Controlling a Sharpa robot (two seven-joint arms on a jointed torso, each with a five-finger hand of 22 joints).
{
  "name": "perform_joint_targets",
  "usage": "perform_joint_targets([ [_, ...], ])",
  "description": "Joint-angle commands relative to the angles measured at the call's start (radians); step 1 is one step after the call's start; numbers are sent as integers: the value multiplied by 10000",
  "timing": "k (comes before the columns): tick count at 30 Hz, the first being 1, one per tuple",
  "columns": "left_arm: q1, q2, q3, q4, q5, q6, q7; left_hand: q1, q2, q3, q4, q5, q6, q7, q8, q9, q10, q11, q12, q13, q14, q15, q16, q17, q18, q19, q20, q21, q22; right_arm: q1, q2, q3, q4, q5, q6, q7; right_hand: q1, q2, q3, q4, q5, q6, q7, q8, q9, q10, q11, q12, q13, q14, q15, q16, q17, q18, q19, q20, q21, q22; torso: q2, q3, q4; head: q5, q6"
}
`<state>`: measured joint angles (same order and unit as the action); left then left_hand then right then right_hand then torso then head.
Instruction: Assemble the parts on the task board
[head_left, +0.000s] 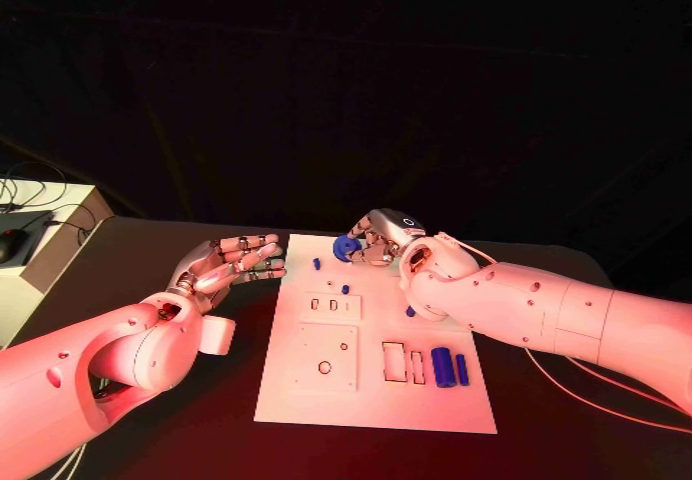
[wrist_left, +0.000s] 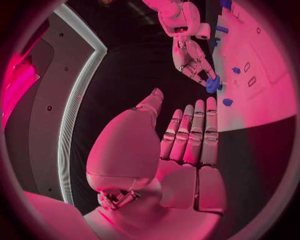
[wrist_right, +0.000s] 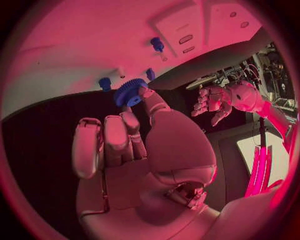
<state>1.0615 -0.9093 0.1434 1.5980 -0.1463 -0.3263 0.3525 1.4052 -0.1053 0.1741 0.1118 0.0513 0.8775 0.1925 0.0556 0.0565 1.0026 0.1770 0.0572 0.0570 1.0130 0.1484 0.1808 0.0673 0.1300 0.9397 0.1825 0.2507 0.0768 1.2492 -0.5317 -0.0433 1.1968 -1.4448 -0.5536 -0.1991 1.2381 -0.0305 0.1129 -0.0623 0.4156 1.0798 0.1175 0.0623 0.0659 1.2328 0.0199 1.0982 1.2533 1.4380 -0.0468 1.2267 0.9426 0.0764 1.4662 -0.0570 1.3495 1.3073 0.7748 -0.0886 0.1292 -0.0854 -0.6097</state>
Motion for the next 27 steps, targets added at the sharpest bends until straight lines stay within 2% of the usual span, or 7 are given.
perform_joint_targets([
  [1,-3,7,8,18,-37,185,63,-16,81,15,-61,10,-79,-13,6,0,-52,-16,25,15,-76,19,-41,-15,-109,-76,20,15,-10,-11,-87,-5,64,-211,120,-79,-84,-110,-48,129,-6,118,85,44,27,59,3,15,33,2,-60,5,25,-196,862,-83,62,2045,-9,-1,-2,-29,19],
  [14,-8,-6,7,25,-36,196,64,-27,79,2,-72,9,-60,-17,9,2,-49,-17,25,15,-76,17,-39,-15,-108,-77,23,18,-9,-83,-203,-48,131,-276,416,-151,-24,-136,-85,265,-15,134,77,46,28,73,1,10,55,5,-63,2,34,-195,862,-84,62,2044,2,-16,4,-33,-5],
  [18,-8,0,7,35,-36,202,65,-27,79,2,-72,9,-60,-17,9,2,-49,-17,25,15,-76,17,-39,-15,-108,-77,23,18,-9,-100,-109,-81,14,-278,481,-160,-24,-136,-85,265,-15,134,77,46,28,73,1,10,55,5,-63,2,34,-195,862,-84,62,2044,-2,-37,43,-50,-41],
  [27,-8,5,7,30,-36,192,65,-23,76,-3,-76,11,-71,-16,7,1,-50,-16,26,16,-86,21,-44,-16,-109,-82,23,16,-11,-151,164,-124,-294,-363,520,-205,13,-131,-93,312,-28,129,80,43,27,72,2,-2,63,3,-64,-10,30,-197,861,-86,65,2045,6,-32,31,-17,-94],
])
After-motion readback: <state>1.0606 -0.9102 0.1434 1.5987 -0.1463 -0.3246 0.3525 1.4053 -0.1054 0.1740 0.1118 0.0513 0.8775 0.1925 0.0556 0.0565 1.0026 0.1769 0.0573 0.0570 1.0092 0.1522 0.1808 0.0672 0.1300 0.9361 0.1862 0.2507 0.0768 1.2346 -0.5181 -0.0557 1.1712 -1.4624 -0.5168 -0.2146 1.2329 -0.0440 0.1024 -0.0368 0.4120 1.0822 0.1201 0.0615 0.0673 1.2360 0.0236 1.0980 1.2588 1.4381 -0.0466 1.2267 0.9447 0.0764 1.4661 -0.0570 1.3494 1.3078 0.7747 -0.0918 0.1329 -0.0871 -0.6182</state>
